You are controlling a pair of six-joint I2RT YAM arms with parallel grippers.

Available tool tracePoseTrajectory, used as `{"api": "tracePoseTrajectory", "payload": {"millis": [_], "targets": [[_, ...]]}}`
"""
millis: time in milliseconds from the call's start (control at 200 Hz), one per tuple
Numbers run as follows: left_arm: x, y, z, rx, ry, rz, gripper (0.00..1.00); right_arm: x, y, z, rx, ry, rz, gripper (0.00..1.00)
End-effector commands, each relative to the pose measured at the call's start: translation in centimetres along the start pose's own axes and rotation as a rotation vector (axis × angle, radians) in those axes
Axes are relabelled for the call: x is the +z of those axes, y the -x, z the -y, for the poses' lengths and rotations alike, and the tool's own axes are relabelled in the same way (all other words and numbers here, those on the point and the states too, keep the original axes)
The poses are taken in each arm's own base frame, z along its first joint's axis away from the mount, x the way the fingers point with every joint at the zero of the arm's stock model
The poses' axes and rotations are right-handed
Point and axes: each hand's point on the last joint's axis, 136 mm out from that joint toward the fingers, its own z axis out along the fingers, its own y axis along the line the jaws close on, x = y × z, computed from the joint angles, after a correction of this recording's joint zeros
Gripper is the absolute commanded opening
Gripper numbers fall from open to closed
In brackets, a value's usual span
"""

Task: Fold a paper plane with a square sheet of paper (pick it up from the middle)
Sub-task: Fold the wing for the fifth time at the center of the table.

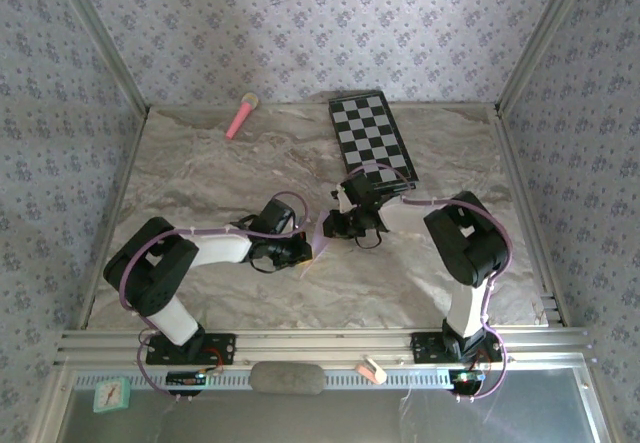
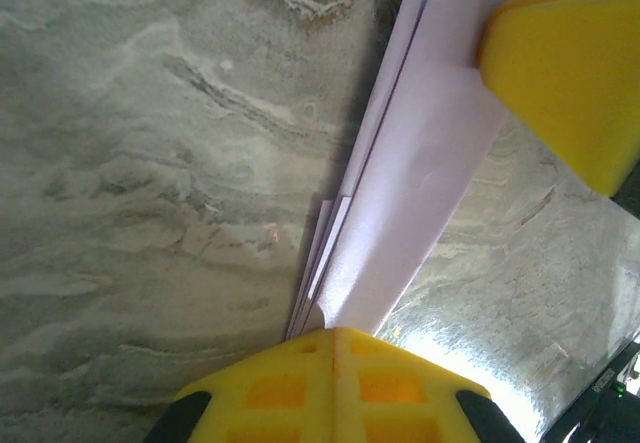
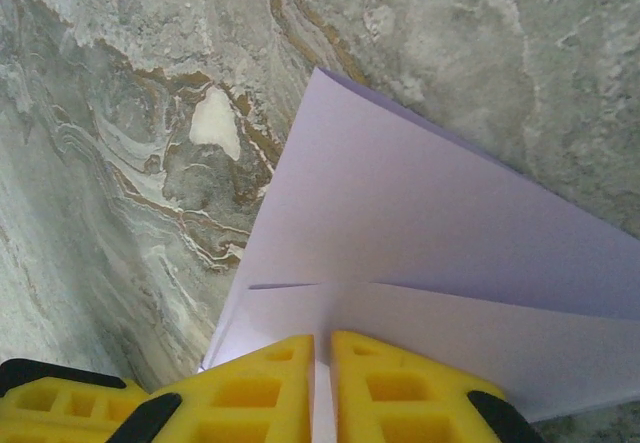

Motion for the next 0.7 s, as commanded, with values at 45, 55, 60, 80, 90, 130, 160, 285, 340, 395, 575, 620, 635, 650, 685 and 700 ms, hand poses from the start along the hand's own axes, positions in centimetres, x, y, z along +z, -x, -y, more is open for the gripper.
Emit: {"api": "tracePoseTrajectory", "payload": {"millis": [45, 55, 60, 80, 90, 130, 160, 285, 340, 395, 575, 620, 635, 650, 685, 700], "targets": [[-0.8, 0.8, 1.3, 0.046, -0.009, 0.023, 0.0, 0.9, -1.7, 2.7, 0.025, -0.125, -0.066, 0.13], [-0.9, 0.9, 1.6, 0.051, -0.017, 0.026, 0.01, 0.9, -1.7, 2.8, 0.025, -0.128, -0.066, 0.13], [-0.9, 1.0, 1.7, 0.052, -0.02, 0.028, 0.01, 0.9, -1.8, 2.8, 0.026, -0.13, -0.067, 0.13], [-1.0, 1.2, 2.2, 0.057, -0.035, 0.036, 0.02, 0.9, -1.9, 2.9, 0.028, -0.136, -0.069, 0.13], [-1.0, 1.3, 2.4, 0.059, -0.043, 0.039, 0.03, 1.0, -2.0, 3.0, 0.029, -0.139, -0.069, 0.13], [-1.1, 1.8, 3.2, 0.064, -0.073, 0.052, 0.05, 1.0, -2.1, 3.2, 0.032, -0.144, -0.071, 0.13], [-1.1, 2.1, 3.6, 0.066, -0.091, 0.059, 0.06, 1.1, -2.2, 3.2, 0.036, -0.147, -0.071, 0.13], [-0.5, 3.0, 4.6, 0.061, -0.12, 0.068, 0.07, 1.2, -2.4, 3.3, 0.045, -0.142, -0.069, 0.12], [0.0, 3.2, 4.5, 0.052, -0.111, 0.062, 0.07, 1.2, -2.4, 3.2, 0.046, -0.137, -0.069, 0.12], [0.4, 3.4, 4.4, 0.045, -0.105, 0.06, 0.07, 1.2, -2.3, 3.1, 0.044, -0.133, -0.066, 0.12], [1.7, 3.3, 2.5, -0.005, -0.031, 0.037, 0.03, 1.0, -2.2, 2.7, 0.038, -0.116, -0.058, 0.11], [2.0, 3.0, 1.8, -0.02, -0.012, 0.024, 0.03, 0.9, -2.1, 2.6, 0.036, -0.107, -0.053, 0.11], [2.0, 2.9, 1.7, -0.025, -0.006, 0.022, 0.02, 0.9, -2.0, 2.5, 0.034, -0.105, -0.051, 0.11], [2.1, 2.8, 1.5, -0.03, 0.002, 0.019, 0.02, 0.8, -1.9, 2.5, 0.031, -0.102, -0.047, 0.11], [2.2, 2.5, 1.0, -0.038, 0.018, 0.011, 0.01, 0.7, -1.7, 2.3, 0.026, -0.094, -0.041, 0.11], [2.2, 2.5, 0.8, -0.043, 0.026, 0.009, 0.01, 0.6, -1.7, 2.3, 0.025, -0.093, -0.038, 0.11]]}}
